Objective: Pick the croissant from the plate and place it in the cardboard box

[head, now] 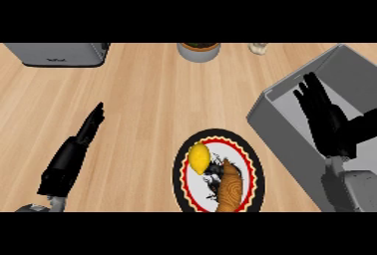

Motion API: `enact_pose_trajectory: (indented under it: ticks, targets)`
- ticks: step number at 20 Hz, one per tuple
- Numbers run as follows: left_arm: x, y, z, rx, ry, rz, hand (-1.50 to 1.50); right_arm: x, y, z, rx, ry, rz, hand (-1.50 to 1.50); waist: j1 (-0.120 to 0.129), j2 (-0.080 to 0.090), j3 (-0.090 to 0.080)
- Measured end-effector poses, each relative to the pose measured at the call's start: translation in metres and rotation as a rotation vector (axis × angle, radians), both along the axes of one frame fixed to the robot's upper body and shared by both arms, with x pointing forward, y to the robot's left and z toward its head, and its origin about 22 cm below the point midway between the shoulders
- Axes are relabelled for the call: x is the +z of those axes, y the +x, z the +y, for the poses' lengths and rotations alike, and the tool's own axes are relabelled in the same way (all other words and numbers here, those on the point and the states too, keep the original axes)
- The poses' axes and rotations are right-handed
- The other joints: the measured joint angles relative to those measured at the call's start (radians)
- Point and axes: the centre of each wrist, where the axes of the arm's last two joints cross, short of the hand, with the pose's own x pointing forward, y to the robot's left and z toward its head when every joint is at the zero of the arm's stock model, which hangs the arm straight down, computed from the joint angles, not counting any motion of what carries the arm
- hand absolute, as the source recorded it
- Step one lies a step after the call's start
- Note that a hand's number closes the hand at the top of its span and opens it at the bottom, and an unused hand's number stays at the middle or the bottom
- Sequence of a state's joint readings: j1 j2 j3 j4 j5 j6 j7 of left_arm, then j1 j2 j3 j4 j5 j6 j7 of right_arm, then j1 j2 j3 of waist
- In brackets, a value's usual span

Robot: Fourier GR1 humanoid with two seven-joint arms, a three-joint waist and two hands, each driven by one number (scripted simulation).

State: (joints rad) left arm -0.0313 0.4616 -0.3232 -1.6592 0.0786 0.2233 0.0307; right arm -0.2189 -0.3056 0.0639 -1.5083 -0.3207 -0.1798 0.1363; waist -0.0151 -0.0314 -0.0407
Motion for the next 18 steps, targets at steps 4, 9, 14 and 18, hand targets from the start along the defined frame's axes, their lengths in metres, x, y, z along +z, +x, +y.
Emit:
enact_pose_trajectory:
  ticks: [4, 9, 14, 18]
  targets:
    - [0.003, 0.002, 0.011, 0.079, -0.097, 0.014, 0.0, 0.015, -0.017, 0.016, -0.001, -0.115, -0.026, -1.5, 0.001, 0.014, 0.023]
    - [0.001, 0.0, 0.035, 0.201, -0.231, 0.095, 0.0, 0.03, -0.034, 0.012, -0.144, -0.401, -0.149, -1.5, -0.017, 0.009, 0.027]
    - [0.005, 0.0, 0.055, 0.239, -0.309, 0.136, 0.0, 0.029, -0.078, 0.038, -0.176, -0.54, -0.384, -1.5, -0.023, 0.013, 0.034]
    - [0.01, 0.001, 0.063, 0.242, -0.331, 0.149, 0.0, 0.033, -0.116, 0.056, -0.093, -0.673, -0.407, -1.5, -0.018, 0.017, 0.035]
